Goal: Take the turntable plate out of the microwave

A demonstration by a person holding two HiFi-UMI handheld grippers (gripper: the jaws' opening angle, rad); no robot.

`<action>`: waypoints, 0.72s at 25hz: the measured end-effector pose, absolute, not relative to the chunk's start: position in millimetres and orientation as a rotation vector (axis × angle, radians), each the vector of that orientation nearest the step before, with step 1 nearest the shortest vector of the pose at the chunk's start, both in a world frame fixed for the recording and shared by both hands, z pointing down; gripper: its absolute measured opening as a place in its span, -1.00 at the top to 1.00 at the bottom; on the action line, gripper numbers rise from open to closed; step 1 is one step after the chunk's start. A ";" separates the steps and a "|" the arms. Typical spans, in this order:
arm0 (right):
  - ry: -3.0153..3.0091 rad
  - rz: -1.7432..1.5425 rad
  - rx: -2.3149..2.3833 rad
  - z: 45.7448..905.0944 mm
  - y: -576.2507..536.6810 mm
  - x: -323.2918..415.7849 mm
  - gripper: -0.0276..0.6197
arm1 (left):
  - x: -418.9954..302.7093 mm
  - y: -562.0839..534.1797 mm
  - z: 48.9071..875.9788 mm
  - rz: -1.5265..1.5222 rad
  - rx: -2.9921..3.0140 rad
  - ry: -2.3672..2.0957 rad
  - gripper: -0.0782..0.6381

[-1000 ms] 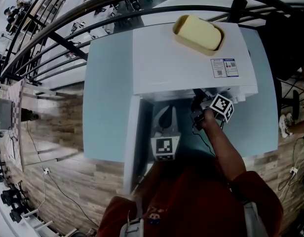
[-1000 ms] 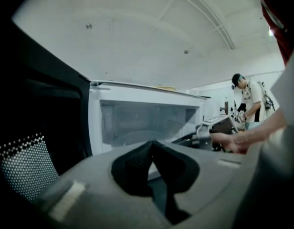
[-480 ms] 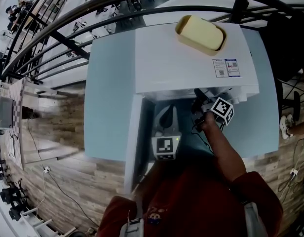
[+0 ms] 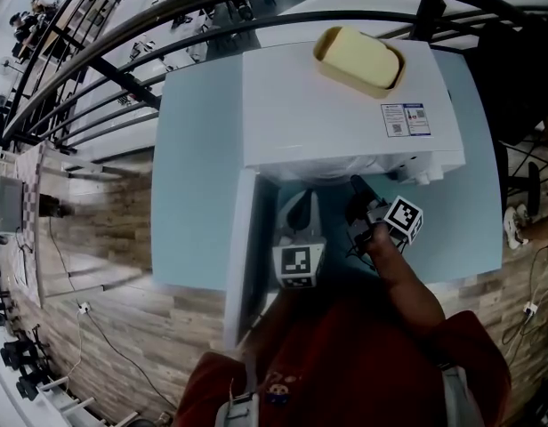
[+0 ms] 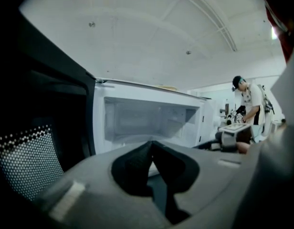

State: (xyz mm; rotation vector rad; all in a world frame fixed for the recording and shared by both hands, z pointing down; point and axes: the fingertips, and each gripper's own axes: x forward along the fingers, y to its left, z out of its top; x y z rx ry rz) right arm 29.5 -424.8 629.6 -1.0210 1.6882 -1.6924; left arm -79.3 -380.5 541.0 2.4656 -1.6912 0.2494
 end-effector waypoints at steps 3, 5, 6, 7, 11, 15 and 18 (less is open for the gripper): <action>1.709 -1.682 -0.994 623.0 -417.5 26.5 0.91 | -81.3 -377.5 542.4 0.240 2.445 -1.687 0.79; 1.686 -1.688 -0.993 621.7 -410.1 28.9 0.91 | -83.9 -375.9 541.3 0.240 2.421 -1.686 0.79; 1.672 -1.693 -1.001 624.0 -405.6 32.1 0.91 | -85.1 -375.1 541.9 0.245 2.410 -1.684 0.79; 1.663 -1.699 -1.013 627.8 -400.7 36.2 0.91 | -86.2 -374.5 543.5 0.249 2.402 -1.684 0.79; 1.661 -1.708 -1.031 641.2 -382.6 51.7 0.91 | -86.1 -374.0 550.0 0.229 2.372 -1.677 0.79; 1.650 -1.705 -1.022 641.5 -372.3 60.5 0.91 | -82.6 -371.8 552.2 0.231 2.363 -1.662 0.79; 1.639 -1.705 -1.006 641.1 -369.7 61.9 0.91 | -85.5 -370.9 555.3 0.195 2.313 -1.653 0.79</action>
